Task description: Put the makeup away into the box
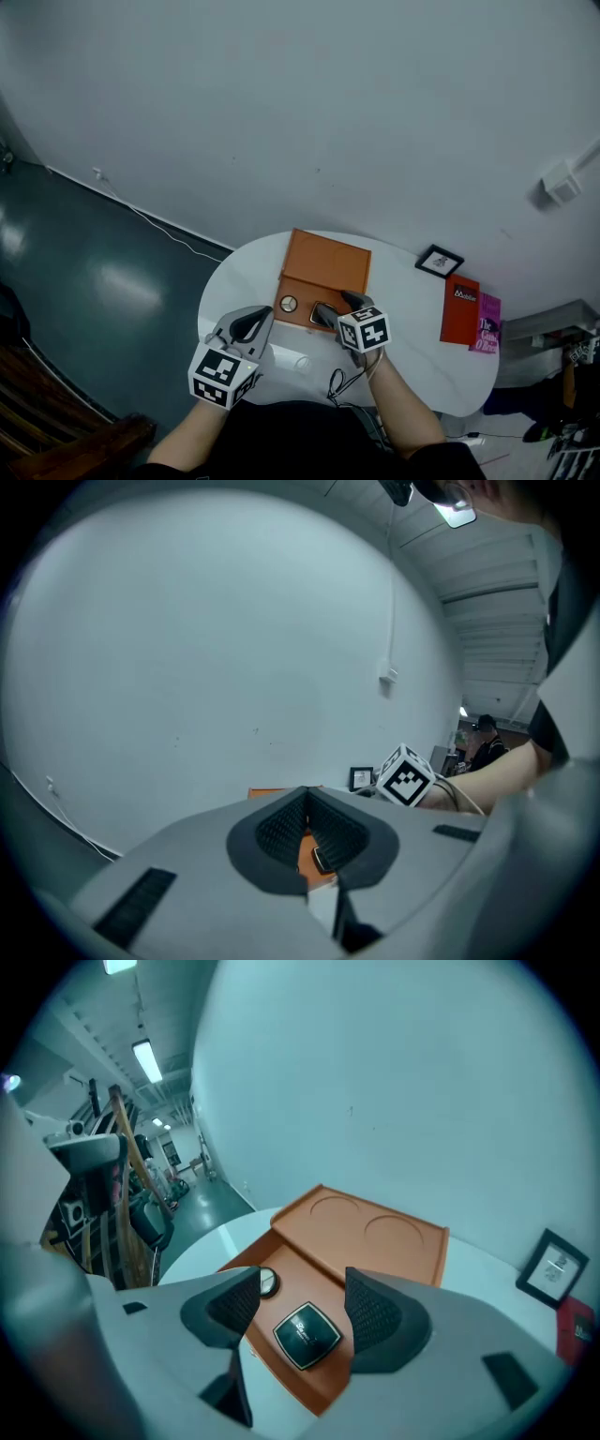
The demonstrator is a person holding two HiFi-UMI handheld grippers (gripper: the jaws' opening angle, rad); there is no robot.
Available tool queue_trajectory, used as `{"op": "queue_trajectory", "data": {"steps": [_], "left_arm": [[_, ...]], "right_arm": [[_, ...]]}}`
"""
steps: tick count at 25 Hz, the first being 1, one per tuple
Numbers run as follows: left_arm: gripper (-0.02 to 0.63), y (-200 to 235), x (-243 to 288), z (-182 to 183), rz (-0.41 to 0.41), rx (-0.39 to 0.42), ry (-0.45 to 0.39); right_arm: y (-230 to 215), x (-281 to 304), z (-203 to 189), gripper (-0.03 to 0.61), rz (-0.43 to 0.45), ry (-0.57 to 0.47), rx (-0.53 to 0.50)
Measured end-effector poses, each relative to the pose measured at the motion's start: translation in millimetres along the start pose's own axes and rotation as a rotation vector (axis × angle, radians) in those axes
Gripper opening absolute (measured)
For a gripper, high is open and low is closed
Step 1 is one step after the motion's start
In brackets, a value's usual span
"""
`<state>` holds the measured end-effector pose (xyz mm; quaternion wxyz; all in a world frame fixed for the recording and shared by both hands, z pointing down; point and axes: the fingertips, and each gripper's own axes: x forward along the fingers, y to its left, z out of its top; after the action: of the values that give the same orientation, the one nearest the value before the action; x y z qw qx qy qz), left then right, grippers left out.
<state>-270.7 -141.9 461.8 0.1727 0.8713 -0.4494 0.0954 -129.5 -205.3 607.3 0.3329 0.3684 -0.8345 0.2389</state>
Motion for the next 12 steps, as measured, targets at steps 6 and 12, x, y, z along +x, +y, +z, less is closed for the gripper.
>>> {"op": "queue_trajectory", "data": {"steps": [6, 12], "left_arm": [[0.005, -4.2, 6.3, 5.2, -0.046, 0.001, -0.025], [0.005, -33.1, 19.2, 17.7, -0.07, 0.039, -0.024]], "right_arm": [[-5.0, -75.4, 35.3, 0.27, -0.039, -0.23, 0.004], [-16.1, -143.4, 54.0, 0.067, -0.084, -0.42, 0.016]]}}
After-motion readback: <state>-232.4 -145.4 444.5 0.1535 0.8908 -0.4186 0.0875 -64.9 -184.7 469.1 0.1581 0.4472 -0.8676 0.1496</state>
